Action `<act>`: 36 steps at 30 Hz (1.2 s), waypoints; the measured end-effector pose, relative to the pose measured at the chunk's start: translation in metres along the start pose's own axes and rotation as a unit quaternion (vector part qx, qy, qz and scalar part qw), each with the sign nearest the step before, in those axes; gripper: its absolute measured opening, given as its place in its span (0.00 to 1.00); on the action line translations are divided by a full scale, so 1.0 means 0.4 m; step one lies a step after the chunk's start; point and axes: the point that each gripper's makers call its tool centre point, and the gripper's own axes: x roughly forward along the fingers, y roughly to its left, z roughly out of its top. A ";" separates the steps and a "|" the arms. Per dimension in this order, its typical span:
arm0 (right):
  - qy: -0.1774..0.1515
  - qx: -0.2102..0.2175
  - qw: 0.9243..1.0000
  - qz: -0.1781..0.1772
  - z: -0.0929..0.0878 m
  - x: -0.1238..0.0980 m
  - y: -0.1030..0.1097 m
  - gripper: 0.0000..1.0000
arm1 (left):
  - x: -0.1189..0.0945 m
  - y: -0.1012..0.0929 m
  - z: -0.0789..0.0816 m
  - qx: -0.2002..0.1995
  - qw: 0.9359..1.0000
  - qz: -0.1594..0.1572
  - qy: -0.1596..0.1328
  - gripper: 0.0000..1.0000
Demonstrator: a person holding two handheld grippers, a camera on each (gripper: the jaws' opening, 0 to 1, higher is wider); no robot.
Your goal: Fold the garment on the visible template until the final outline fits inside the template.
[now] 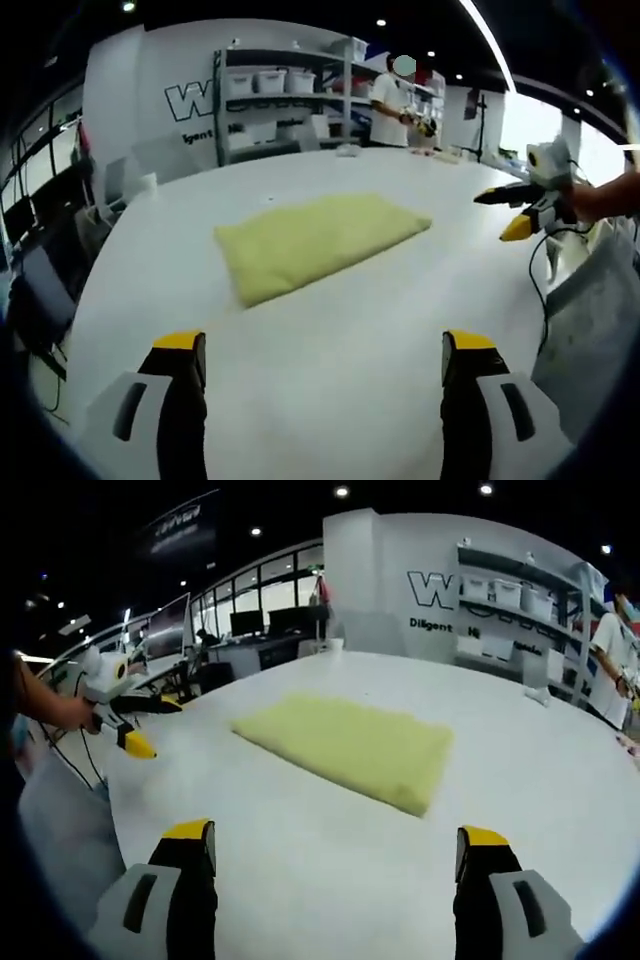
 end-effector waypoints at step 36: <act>0.005 0.014 1.000 -0.012 -0.053 -0.060 0.030 0.99 | -0.060 -0.019 -0.019 -0.020 1.000 0.010 -0.004 0.99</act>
